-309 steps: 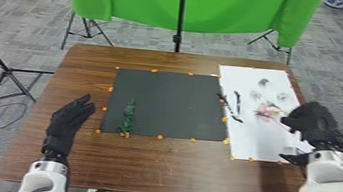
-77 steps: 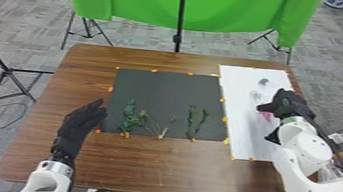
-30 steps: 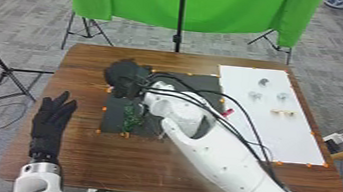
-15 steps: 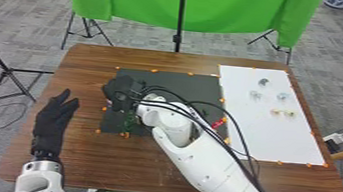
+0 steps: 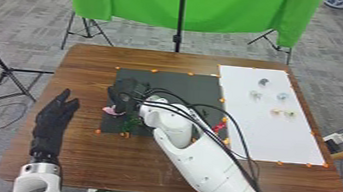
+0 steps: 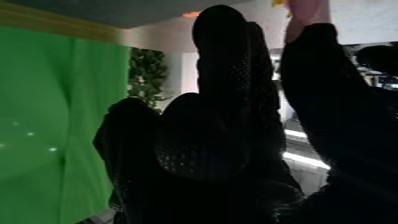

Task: Arrange flowers

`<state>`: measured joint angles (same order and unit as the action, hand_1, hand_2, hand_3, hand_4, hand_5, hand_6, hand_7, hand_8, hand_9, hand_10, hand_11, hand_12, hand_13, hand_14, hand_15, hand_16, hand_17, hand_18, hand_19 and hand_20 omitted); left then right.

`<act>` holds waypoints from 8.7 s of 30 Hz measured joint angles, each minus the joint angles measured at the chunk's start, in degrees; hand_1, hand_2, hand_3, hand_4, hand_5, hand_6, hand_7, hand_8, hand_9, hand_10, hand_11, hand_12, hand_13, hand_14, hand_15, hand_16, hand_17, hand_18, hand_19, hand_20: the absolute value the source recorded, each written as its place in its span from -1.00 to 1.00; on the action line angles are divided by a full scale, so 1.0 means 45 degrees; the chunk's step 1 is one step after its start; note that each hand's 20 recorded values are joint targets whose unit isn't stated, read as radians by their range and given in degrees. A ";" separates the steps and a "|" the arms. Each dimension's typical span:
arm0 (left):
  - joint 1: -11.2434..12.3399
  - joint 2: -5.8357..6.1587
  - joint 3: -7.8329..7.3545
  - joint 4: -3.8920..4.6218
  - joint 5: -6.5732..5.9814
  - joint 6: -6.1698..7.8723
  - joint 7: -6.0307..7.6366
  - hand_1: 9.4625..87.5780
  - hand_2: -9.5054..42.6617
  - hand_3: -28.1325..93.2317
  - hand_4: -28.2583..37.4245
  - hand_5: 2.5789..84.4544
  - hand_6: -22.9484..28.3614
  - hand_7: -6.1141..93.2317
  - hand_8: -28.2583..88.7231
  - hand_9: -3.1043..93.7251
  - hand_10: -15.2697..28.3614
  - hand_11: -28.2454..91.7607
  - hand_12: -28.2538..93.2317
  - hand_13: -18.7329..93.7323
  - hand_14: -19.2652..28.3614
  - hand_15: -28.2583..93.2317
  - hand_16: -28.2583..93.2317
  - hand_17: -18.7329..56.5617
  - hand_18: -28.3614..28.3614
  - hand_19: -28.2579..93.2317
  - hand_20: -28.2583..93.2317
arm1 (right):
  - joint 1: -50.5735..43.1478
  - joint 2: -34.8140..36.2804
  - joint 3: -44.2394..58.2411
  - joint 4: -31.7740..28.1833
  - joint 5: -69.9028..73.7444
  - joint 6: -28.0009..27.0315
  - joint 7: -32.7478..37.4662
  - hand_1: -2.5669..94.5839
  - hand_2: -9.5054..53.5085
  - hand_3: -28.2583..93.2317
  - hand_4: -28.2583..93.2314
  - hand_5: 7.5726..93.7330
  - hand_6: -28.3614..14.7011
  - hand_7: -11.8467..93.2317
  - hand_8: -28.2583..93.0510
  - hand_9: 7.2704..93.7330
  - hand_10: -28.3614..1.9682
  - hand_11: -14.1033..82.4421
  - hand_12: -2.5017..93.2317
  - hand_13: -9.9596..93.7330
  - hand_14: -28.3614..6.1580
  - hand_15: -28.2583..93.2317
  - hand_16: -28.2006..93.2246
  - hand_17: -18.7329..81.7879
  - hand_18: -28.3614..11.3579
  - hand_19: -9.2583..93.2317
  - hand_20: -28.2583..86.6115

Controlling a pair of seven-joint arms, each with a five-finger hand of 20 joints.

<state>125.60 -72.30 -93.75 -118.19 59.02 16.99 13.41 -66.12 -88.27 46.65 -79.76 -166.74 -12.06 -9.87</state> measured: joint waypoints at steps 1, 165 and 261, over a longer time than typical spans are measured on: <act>0.0002 0.0000 0.0000 0.0000 -0.0002 -0.0001 -0.0002 -0.62 -1.00 0.47 -0.97 -0.16 0.07 -0.77 -0.61 -0.06 0.23 -0.30 -0.30 -0.08 0.39 -0.38 -0.49 -0.33 0.45 -0.47 -0.23 | 0.0001 0.0048 -0.0029 -0.0065 0.0074 -0.0068 0.0078 -0.15 -1.00 0.54 -0.80 0.35 0.30 -0.40 -0.69 0.73 0.04 -0.03 -0.37 0.90 0.55 0.56 0.05 0.69 -0.12 1.00 0.65; -0.0100 0.0054 -0.0097 0.0075 0.0059 -0.0783 -0.0634 -0.70 -0.92 0.54 -0.93 -0.08 0.04 -0.74 -0.61 -0.03 0.24 -0.29 -0.29 -0.05 0.40 -0.37 -0.48 -0.33 0.44 -0.47 -0.22 | -0.1677 0.5284 0.6158 -0.7307 0.8304 0.1204 0.6282 -0.16 -1.00 0.53 -0.77 0.19 0.21 -0.47 -0.65 0.28 -0.29 -0.35 -0.45 0.45 -0.12 0.44 -0.03 0.18 -0.59 0.90 0.43; -0.0113 -0.0101 0.0176 -0.0010 -0.0522 -0.0550 -0.0702 -0.89 -0.45 0.50 -1.00 -0.07 0.05 -0.74 -0.61 -0.02 0.26 -0.29 -0.30 -0.04 0.42 -0.37 -0.48 -0.33 0.43 -0.46 -0.22 | -0.0479 0.3428 -0.0724 -0.2666 0.4745 0.0331 0.0952 0.17 -1.00 0.49 -0.81 0.32 0.45 -0.25 -0.46 0.65 0.25 -0.52 -0.17 0.82 0.54 0.59 0.02 0.62 -0.07 1.00 0.64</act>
<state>125.09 -72.75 -92.96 -118.24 56.67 14.51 10.25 -68.27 -72.84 43.39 -91.76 -145.38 -10.57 -5.59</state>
